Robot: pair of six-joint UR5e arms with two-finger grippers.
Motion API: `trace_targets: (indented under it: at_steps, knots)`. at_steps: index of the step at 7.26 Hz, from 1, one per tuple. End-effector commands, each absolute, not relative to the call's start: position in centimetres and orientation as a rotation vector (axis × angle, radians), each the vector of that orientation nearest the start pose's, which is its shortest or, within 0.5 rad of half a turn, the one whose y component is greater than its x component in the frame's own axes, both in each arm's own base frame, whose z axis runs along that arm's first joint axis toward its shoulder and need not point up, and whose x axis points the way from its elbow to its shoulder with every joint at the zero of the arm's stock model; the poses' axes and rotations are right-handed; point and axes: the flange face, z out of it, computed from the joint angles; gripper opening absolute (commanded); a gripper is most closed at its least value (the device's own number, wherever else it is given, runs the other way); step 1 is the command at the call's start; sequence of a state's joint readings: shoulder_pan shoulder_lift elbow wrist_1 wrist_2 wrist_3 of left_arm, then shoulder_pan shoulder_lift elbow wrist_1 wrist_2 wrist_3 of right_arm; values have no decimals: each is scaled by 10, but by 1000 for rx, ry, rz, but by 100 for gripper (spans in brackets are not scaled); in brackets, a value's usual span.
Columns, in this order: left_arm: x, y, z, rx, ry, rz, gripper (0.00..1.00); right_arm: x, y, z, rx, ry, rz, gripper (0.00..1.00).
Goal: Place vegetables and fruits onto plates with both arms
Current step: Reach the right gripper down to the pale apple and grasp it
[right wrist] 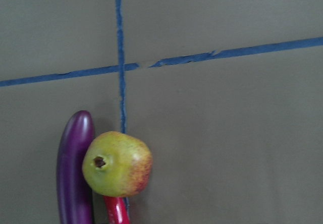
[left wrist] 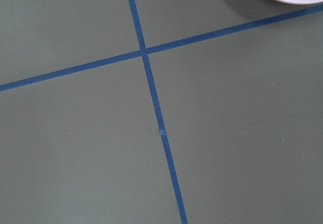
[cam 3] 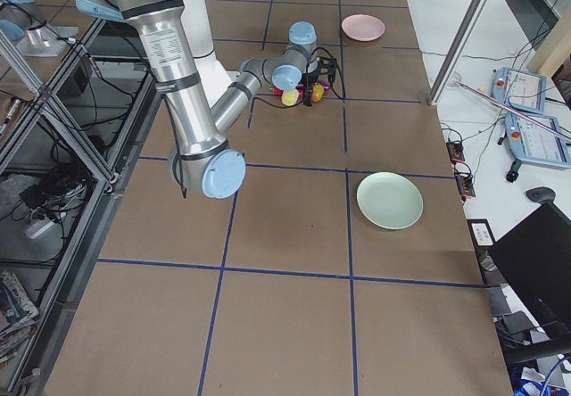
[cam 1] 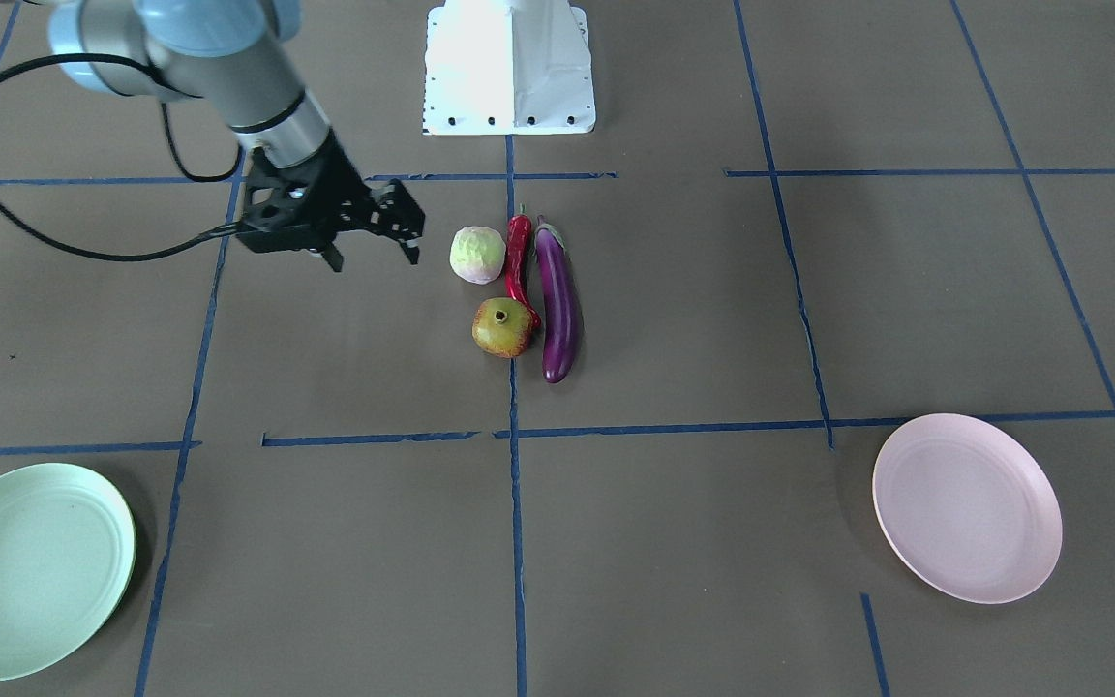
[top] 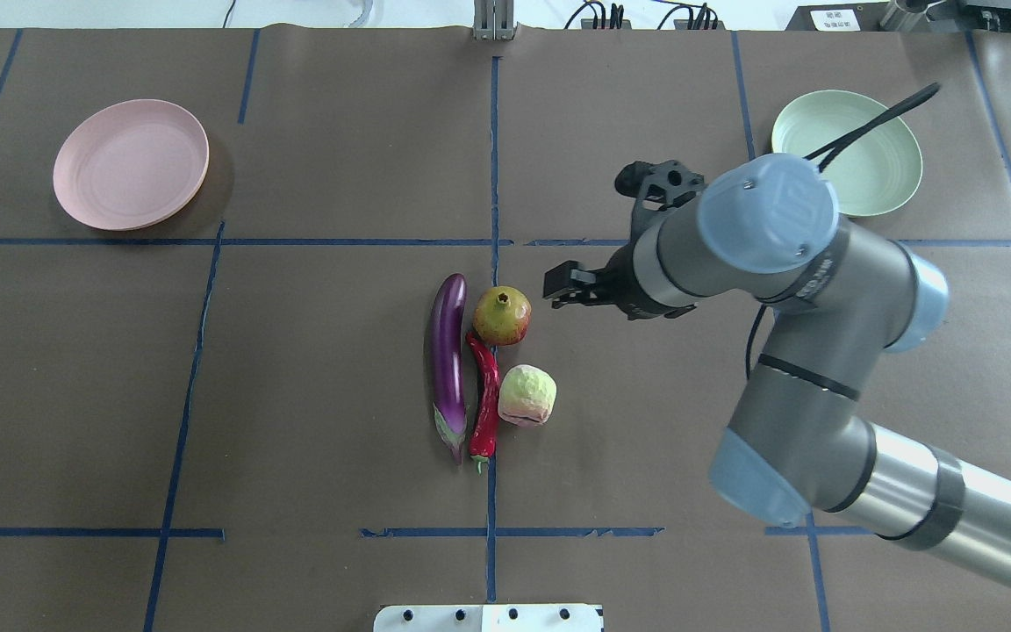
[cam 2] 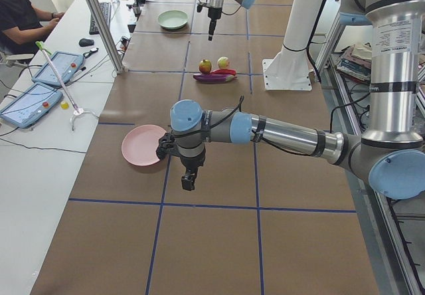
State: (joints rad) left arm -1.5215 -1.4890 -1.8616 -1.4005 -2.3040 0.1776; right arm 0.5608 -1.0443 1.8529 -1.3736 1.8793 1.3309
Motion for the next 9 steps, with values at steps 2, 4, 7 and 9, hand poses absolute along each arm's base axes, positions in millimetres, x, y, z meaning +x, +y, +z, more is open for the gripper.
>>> trace_targets:
  at_steps: [2, 4, 7, 9]
  knots:
    - [-44, -455, 576, 89, 731, 233, 100, -537, -394, 210, 86, -989, 85, 100]
    - [-44, -454, 576, 88, 731, 234, 100, -544, -387, 214, 13, -889, 84, 100]
    - [-44, -453, 578, 85, 731, 233, 100, -561, -372, 216, 8, -889, 57, 100]
    - [-44, -453, 578, 85, 731, 233, 100, -575, -371, 226, -6, -863, 57, 100]
